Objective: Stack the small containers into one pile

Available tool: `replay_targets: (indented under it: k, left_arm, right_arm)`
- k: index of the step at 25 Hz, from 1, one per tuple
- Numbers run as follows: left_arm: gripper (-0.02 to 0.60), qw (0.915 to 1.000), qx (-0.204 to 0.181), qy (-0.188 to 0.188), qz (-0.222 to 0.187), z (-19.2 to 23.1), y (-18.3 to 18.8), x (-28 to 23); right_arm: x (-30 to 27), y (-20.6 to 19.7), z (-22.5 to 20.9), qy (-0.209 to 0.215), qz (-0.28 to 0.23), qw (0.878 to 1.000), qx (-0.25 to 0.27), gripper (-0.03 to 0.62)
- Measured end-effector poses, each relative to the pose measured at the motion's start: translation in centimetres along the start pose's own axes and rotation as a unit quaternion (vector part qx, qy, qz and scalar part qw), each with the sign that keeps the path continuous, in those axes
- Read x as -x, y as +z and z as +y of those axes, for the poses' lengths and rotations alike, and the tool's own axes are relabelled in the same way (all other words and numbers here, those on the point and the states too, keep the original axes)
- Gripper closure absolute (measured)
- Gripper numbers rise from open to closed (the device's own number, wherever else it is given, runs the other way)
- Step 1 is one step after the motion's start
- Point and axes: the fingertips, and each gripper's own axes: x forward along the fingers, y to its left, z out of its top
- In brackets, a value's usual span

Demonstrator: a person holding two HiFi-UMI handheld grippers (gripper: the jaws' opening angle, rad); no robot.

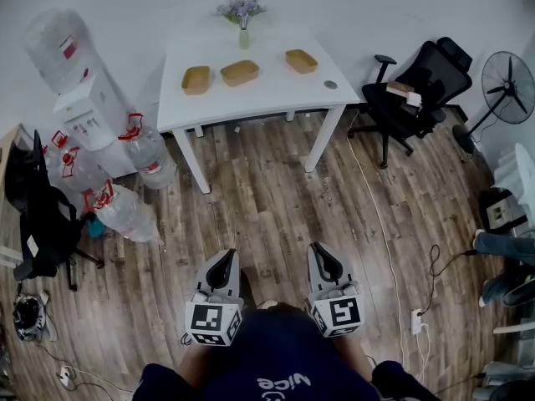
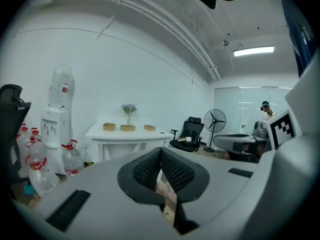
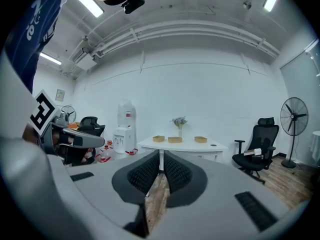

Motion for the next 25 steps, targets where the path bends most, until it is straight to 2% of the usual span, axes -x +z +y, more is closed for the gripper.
replay_targets:
  k: [4, 11, 16, 21, 25]
  left_arm:
    - [0.563, 0.9999, 0.004, -0.015, -0.004, 2.6, 1.1, -3.5]
    - [0.563, 0.999, -0.006, -0.044, -0.003, 9.4, 4.6, -11.3]
    - [0.563, 0.9963, -0.019, -0.084, 0.003, 13.9, 7.1, -16.6]
    - [0.563, 0.9936, -0.033, -0.107, 0.009, 18.6, 9.0, -20.3]
    - [0.563, 0.9925, -0.033, -0.117, 0.017, 21.9, 9.5, -22.4]
  right_arm:
    - [-3.3, 0.0, -0.1, -0.001, 0.012, 1.0, -0.01, 0.537]
    - [-12.2, 1.7, -1.6, -0.037, 0.025, 0.999, -0.017, 0.537]
    - [-18.7, 2.8, -2.5, -0.074, 0.033, 0.996, -0.038, 0.537]
    - [-24.3, 2.7, -1.7, -0.097, 0.052, 0.992, -0.062, 0.537]
    - [-27.8, 2.8, -0.2, -0.096, 0.057, 0.991, -0.069, 0.537]
